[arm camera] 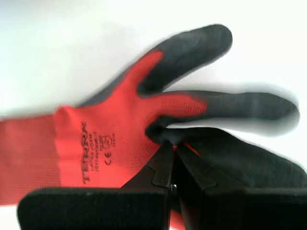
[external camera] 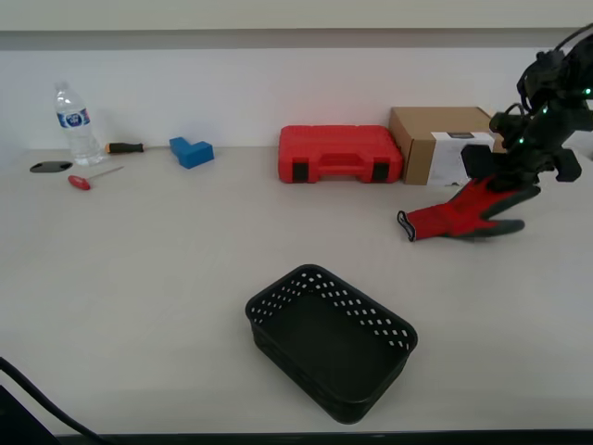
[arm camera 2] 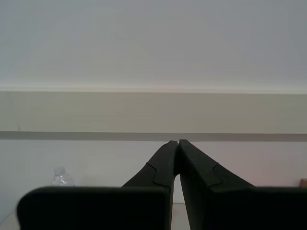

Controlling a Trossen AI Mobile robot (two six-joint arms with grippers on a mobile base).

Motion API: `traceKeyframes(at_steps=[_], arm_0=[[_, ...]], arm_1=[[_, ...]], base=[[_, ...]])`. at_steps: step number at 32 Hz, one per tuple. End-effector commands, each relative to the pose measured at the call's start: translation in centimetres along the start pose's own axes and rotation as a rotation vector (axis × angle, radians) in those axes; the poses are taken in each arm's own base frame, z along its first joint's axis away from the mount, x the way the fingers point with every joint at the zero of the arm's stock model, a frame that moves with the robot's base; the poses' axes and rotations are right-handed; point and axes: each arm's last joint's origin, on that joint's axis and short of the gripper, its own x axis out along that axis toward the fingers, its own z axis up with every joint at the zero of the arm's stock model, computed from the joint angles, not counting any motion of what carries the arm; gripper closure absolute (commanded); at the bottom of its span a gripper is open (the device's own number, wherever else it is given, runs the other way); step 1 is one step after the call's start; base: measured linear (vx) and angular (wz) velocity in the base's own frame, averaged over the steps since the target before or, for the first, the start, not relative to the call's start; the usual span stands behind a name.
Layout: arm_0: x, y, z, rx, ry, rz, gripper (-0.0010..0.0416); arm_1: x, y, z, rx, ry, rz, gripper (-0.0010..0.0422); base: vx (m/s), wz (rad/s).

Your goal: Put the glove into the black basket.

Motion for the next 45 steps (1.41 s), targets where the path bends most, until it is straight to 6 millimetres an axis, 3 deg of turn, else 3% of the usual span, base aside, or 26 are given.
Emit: traceKeyframes(at_steps=[1, 7, 13, 18, 20, 23, 28, 31, 39, 45], arm_0=[[-1.3, 0.3, 0.6, -0.007, -0.025, 0.020, 0.0407], [-3.5, 1.7, 1.3, 0.000, -0.032, 0.190, 0.0407], [-6.8, 4.3, 3.1, -0.064, -0.090, 0.220, 0.0407], [-13.2, 9.6, 4.6, -0.181, -0.163, 0.345, 0.0407], [-14.4, 10.5, 4.3, -0.201, -0.173, 0.366, 0.0407], [-16.6, 12.4, 2.8, -0.234, -0.176, 0.404, 0.0407], [-18.4, 14.5, -0.3, -0.255, -0.139, 0.493, 0.0407], [-19.0, 15.9, -2.0, -0.267, -0.110, 0.529, 0.0407], [-20.8, 23.8, -7.0, -0.397, -0.002, 0.678, 0.0407], [-21.6, 26.5, -10.1, -0.446, 0.156, 0.716, 0.0407]], arm_1=[[0.0, 0.0, 0.1, 0.000, -0.005, 0.000, 0.0412], [0.0, 0.0, 0.1, 0.000, -0.005, 0.001, 0.0412], [0.0, 0.0, 0.1, 0.000, -0.005, 0.000, 0.0412], [0.0, 0.0, 0.0, 0.000, 0.000, 0.001, 0.0412], [0.0, 0.0, 0.0, 0.000, 0.002, 0.000, 0.0412], [0.0, 0.0, 0.0, 0.000, 0.003, 0.001, 0.0412], [0.0, 0.0, 0.0, 0.000, 0.005, 0.001, 0.0412], [0.0, 0.0, 0.0, 0.000, 0.005, 0.002, 0.0412], [0.0, 0.0, 0.0, 0.000, 0.005, 0.001, 0.0412], [0.0, 0.0, 0.0, 0.000, 0.005, 0.001, 0.0412]], base=[[0.000, 0.000], [0.000, 0.000], [0.000, 0.000], [0.000, 0.000], [0.000, 0.000], [0.000, 0.000], [0.000, 0.000], [0.000, 0.000], [0.000, 0.000], [0.000, 0.000]])
